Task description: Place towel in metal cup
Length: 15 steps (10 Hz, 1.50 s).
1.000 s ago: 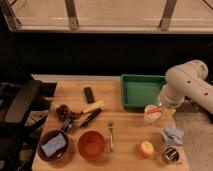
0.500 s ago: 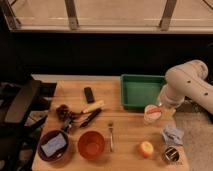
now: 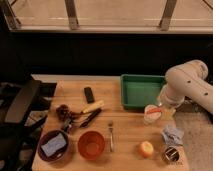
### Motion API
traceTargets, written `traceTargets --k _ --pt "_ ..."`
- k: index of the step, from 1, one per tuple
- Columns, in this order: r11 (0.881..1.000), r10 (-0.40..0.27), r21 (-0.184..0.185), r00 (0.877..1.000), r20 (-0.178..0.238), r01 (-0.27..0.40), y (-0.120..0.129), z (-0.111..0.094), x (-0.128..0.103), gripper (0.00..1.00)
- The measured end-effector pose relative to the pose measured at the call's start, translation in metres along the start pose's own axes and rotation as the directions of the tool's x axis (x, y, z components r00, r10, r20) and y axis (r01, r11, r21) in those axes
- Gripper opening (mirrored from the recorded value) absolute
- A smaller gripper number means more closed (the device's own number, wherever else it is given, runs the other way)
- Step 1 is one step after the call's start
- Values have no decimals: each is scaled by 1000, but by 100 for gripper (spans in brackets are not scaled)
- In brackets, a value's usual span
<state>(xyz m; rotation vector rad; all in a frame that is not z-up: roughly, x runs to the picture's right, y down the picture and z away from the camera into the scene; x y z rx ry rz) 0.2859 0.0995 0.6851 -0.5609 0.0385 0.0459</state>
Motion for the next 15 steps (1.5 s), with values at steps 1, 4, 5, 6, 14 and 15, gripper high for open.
traceTargets --k 1,4,5,6,14,15 --pt "1000 -12 -4 1000 -8 12 2 1 1 65" --pt "997 -76 -19 996 -52 75 24 -4 18 65" --pt "995 -95 -27 994 -58 93 34 -6 26 65" --pt "994 -100 -36 993 -60 98 40 -5 36 65" --pt "983 -55 -175 998 -4 54 72 69 63 65" --pt "980 -54 -191 999 7 54 74 73 61 65"
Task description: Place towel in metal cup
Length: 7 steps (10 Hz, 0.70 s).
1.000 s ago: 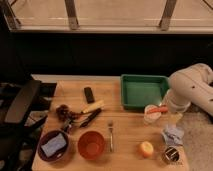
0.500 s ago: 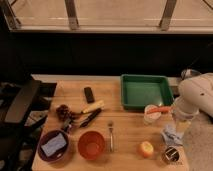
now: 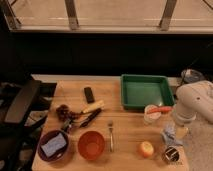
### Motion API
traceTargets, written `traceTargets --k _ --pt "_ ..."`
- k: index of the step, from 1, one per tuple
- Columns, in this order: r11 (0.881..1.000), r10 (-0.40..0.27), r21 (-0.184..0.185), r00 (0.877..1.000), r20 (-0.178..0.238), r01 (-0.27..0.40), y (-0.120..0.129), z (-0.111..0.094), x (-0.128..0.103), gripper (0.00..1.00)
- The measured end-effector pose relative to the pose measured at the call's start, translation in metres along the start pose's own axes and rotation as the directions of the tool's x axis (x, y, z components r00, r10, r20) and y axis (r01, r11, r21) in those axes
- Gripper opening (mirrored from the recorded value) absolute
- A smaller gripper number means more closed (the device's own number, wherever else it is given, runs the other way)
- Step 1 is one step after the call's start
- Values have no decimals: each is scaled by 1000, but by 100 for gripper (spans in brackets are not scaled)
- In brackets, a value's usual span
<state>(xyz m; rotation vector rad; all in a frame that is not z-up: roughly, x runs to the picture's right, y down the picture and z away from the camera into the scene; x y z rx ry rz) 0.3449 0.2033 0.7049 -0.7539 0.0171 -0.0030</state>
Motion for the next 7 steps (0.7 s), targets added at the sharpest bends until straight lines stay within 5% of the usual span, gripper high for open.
traceTargets --k 3,7 --pt "999 -10 -37 1000 18 11 6 8 -4 62" --pt "995 -45 -84 998 37 48 10 16 -17 20"
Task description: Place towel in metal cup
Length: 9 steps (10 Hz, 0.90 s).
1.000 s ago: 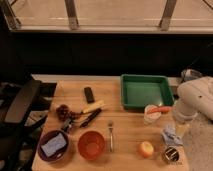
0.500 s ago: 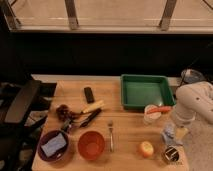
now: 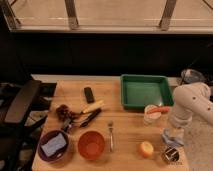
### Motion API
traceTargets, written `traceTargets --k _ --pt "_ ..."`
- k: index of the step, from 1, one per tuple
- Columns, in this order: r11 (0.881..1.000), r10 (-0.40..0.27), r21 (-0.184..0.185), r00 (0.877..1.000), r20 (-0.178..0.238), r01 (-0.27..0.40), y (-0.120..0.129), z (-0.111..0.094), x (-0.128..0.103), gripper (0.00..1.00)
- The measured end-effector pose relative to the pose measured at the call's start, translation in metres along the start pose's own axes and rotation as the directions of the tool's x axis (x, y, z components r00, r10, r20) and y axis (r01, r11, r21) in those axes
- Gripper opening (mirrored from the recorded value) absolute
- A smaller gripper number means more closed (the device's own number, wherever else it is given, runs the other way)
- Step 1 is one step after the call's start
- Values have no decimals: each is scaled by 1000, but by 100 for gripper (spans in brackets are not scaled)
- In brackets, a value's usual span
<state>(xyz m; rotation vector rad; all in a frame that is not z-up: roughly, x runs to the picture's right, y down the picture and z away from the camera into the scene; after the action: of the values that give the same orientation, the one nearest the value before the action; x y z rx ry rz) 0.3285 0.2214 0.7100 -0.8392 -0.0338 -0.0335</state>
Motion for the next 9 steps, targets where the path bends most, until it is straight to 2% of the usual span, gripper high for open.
traceTargets --k 2,4,6,8,9 --pt "1000 -10 -11 1000 0 10 0 3 -3 4" --pt "1000 -12 -7 1000 -1 12 1 1 -5 1" --pt "999 -14 42 1000 3 14 0 -18 -8 1" --pt "993 -20 118 1000 13 18 1 -50 -11 1" --pt "985 -20 173 999 26 15 1 -70 -13 3"
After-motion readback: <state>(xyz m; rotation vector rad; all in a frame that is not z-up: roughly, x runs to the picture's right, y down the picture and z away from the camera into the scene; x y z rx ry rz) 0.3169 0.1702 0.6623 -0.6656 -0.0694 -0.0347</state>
